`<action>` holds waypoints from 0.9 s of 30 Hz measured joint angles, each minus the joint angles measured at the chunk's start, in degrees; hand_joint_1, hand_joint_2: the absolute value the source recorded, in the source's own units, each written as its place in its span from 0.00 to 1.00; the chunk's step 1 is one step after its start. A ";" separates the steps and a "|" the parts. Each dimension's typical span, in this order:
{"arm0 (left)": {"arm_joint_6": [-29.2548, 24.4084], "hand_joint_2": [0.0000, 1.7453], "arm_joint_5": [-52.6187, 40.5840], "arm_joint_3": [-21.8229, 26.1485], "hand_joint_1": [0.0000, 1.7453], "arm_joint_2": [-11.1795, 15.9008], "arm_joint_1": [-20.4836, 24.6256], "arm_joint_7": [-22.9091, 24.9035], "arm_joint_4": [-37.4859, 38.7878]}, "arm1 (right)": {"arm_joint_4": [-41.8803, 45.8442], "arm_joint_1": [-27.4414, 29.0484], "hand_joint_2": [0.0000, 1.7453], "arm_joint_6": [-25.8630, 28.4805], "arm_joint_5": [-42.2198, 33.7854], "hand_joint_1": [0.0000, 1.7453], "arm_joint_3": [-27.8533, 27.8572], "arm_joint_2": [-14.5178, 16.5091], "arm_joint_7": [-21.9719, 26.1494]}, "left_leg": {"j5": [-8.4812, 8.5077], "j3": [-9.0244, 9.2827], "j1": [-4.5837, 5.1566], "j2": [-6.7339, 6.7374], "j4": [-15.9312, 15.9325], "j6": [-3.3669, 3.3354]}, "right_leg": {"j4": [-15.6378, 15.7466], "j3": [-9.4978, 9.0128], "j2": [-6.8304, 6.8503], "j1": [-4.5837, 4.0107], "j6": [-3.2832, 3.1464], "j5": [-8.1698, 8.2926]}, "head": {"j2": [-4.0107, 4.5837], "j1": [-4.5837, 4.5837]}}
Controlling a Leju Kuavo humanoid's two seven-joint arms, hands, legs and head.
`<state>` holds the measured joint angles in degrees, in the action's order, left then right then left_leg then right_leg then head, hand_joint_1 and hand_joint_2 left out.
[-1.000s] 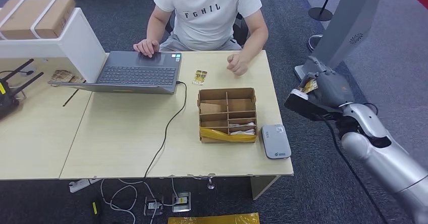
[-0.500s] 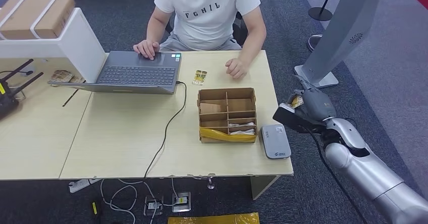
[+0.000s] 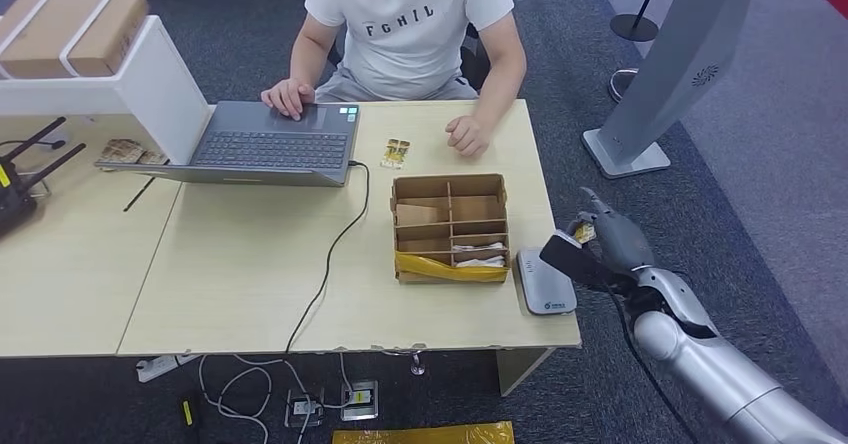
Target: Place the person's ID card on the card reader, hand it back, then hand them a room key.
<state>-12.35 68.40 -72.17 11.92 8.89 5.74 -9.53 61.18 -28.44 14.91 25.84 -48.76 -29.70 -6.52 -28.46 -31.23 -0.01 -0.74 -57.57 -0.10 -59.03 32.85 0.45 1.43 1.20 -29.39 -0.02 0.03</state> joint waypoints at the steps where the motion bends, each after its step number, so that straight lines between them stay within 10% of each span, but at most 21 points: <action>1: -0.04 0.00 0.03 0.00 0.00 0.07 0.00 0.06 0.00 | -0.02 0.37 1.00 0.10 -0.18 1.00 -0.01 0.07 -0.05 | 0.00 0.00 0.00 0.01 0.00 0.00 | 0.00 0.00 -0.01 0.00 0.00 0.00 | 0.00 0.01; 27: -1.48 0.00 2.02 0.00 0.00 0.51 -0.03 0.53 0.00 | -1.31 7.03 1.00 3.65 -17.85 1.00 -0.38 5.44 3.27 | -0.02 0.03 -0.01 0.11 0.01 0.04 | 0.00 0.00 -0.13 0.00 -0.01 -0.01 | 0.00 -0.01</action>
<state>-13.83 70.42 -72.17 12.43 8.86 6.27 -9.53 59.87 -21.41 18.56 7.99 -49.13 -24.27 -3.25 -28.48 -31.20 -0.02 -0.63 -57.56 -0.07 -59.04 32.86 0.32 1.42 1.19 -29.40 -0.02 0.02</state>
